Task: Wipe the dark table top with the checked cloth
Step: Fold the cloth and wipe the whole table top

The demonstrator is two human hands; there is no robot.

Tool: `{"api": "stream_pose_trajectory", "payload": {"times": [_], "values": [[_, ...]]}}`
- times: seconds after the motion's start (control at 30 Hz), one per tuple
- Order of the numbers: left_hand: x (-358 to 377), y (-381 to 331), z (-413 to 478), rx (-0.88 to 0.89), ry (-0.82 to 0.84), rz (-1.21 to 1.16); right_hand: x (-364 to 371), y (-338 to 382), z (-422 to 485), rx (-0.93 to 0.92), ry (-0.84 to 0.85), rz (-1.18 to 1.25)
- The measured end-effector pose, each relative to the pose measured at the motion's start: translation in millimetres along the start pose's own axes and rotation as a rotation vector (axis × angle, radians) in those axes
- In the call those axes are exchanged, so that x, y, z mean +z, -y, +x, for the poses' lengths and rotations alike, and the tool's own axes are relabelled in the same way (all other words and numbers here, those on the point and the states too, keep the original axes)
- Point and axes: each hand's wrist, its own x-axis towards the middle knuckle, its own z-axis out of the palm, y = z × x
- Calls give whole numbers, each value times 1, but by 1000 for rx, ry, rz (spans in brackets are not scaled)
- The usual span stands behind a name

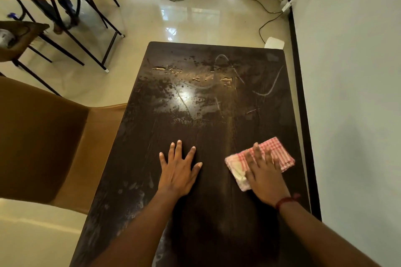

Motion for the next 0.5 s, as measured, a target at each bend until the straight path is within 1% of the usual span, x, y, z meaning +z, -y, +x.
{"api": "stream_pose_trajectory", "payload": {"times": [0.07, 0.1, 0.13, 0.17, 0.2, 0.3, 0.33, 0.37, 0.4, 0.5], "values": [[-2, 2, -5, -14, -17, -17, 1, -8, -14, -147, 54, -48], [-4, 5, -10, -23, -26, -25, -1, -17, -14, -195, 60, -59], [-5, 9, -16, -30, -35, -28, -4, -26, -10, -201, 56, -62], [-6, 16, -22, -37, -41, -24, -5, -30, -4, -151, 48, -47], [-7, 23, -29, -47, -45, -19, -6, -29, 2, -55, 23, -5], [-7, 44, -50, -100, -49, -17, 0, 7, 15, 253, -136, 109], [-6, 51, -59, -121, -42, -20, 3, 26, 14, 305, -153, 132], [-5, 57, -68, -141, -36, -26, 7, 45, 11, 309, -148, 144], [-4, 63, -75, -157, -32, -33, 11, 64, 5, 271, -139, 141], [-3, 78, -100, -173, -28, -28, 29, 127, -24, 47, -94, 66]]}}
